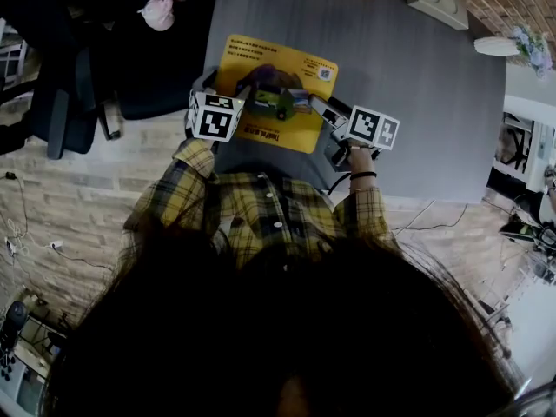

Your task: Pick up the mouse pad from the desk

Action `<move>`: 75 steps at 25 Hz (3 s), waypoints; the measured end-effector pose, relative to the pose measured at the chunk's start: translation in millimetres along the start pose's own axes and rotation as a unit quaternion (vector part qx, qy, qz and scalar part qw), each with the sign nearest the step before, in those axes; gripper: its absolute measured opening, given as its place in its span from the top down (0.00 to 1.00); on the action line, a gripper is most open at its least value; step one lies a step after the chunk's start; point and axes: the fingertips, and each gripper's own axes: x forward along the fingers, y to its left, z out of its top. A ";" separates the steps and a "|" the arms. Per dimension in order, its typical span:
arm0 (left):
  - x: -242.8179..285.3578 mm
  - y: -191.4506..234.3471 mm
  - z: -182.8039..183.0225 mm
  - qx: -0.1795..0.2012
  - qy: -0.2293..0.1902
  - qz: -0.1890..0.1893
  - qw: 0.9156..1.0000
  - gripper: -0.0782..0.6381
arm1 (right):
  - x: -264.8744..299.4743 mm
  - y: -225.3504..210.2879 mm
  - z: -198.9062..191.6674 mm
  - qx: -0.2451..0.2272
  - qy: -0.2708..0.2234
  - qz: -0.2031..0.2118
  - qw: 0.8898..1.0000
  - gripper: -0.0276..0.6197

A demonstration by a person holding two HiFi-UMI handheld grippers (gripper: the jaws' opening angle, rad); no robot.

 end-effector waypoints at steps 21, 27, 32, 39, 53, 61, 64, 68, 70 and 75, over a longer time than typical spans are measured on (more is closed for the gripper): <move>1.8 0.0 -4.3 0.003 -0.001 0.013 1.000 0.39 | -5.4 -5.0 -24.6 0.120 0.114 0.047 0.985 0.42; 2.0 -0.5 -3.6 0.003 -0.002 0.012 1.000 0.39 | -7.4 -5.5 -28.0 0.139 0.149 0.059 0.977 0.42; 2.5 -1.0 -4.1 0.003 -0.002 0.011 1.000 0.39 | -16.3 -16.4 -24.8 0.146 0.137 0.040 0.979 0.42; 2.0 -1.6 -4.2 0.003 -0.003 0.012 1.000 0.39 | -9.0 -11.8 -34.6 0.146 0.157 0.038 0.976 0.43; 2.0 -1.4 -6.0 0.002 -0.004 0.010 1.000 0.39 | 10.5 -4.4 2.6 0.130 0.069 0.098 0.984 0.47; 1.0 -0.8 -5.2 0.002 -0.004 0.009 1.000 0.39 | 9.7 -5.5 10.8 0.128 0.089 0.142 0.978 0.47; 2.6 -1.9 -4.4 0.001 -0.004 0.008 1.000 0.39 | 11.3 6.7 -9.4 0.116 0.136 0.190 0.965 0.49; 2.7 -1.6 -3.9 0.003 -0.005 0.010 1.000 0.39 | 13.3 20.9 -24.0 0.080 0.157 0.219 0.960 0.50; 2.9 -1.3 -4.1 0.002 -0.005 0.010 1.000 0.39 | 14.3 23.2 -24.7 0.068 0.158 0.222 0.960 0.53; 2.2 -2.4 -4.6 0.001 -0.004 0.010 1.000 0.39 | 12.9 20.0 -25.5 0.037 0.157 0.206 0.965 0.64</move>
